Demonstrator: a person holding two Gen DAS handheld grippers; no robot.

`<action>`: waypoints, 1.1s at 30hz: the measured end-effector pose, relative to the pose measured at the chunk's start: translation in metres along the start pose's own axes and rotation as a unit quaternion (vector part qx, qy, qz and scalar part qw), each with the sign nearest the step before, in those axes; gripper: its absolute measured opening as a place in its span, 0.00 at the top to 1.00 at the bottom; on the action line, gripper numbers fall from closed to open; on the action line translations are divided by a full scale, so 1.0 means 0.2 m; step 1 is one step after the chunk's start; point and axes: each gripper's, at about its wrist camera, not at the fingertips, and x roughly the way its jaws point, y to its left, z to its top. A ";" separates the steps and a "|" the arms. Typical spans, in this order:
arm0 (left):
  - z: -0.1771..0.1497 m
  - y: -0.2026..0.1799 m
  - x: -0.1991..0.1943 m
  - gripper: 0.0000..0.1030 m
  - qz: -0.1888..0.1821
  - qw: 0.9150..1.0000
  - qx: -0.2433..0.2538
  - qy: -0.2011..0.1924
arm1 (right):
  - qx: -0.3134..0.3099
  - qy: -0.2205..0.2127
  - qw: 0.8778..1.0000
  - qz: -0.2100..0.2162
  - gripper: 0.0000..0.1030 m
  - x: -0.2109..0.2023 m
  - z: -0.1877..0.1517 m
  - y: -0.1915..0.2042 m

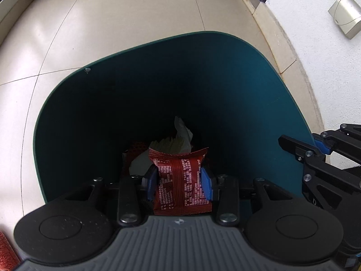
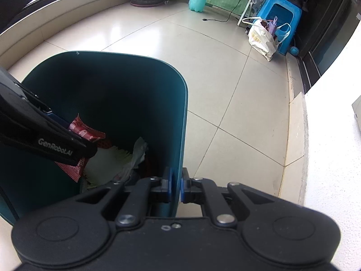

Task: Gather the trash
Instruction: 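Carry the red snack packet into the wastebasket and open the left tool, then lower the left tool to the crumpled grey-blue plastic bag and close on it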

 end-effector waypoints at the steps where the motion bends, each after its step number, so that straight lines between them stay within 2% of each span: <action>1: 0.00 0.00 0.01 0.62 0.002 1.000 0.001 0.002 | 0.001 0.000 1.000 0.001 0.95 0.00 0.00 0.00; 3: 0.01 -0.01 0.04 0.61 0.005 1.000 0.001 0.006 | 0.000 0.000 1.000 0.001 0.95 0.00 0.00 0.00; 5: 0.01 -0.01 0.06 0.56 -0.003 1.000 -0.003 0.013 | 0.001 0.000 1.000 0.001 0.95 0.00 0.00 0.00; 7: -0.03 0.02 0.04 0.37 -0.013 1.000 -0.008 0.012 | 0.001 0.000 1.000 0.002 0.95 0.00 0.00 -0.01; 9: -0.03 0.03 0.03 0.32 -0.019 1.000 -0.010 0.005 | 0.001 0.000 1.000 0.002 0.95 0.00 0.00 -0.01; 15: -0.05 0.06 -0.06 0.32 -0.036 0.999 -0.014 -0.011 | 0.001 -0.001 1.000 0.002 0.95 0.00 0.00 -0.01; 22: -0.12 0.13 -0.28 0.32 -0.052 0.997 -0.012 -0.059 | -0.002 -0.002 1.000 0.005 0.95 0.00 0.00 -0.01; 31: -0.23 0.34 -0.64 0.32 -0.020 0.988 -0.031 -0.152 | -0.008 0.001 1.000 0.004 0.94 0.00 0.00 0.00; 33: -0.26 0.40 -0.70 0.32 -0.001 0.984 -0.036 -0.172 | -0.009 0.002 1.000 0.004 0.94 0.00 0.00 0.00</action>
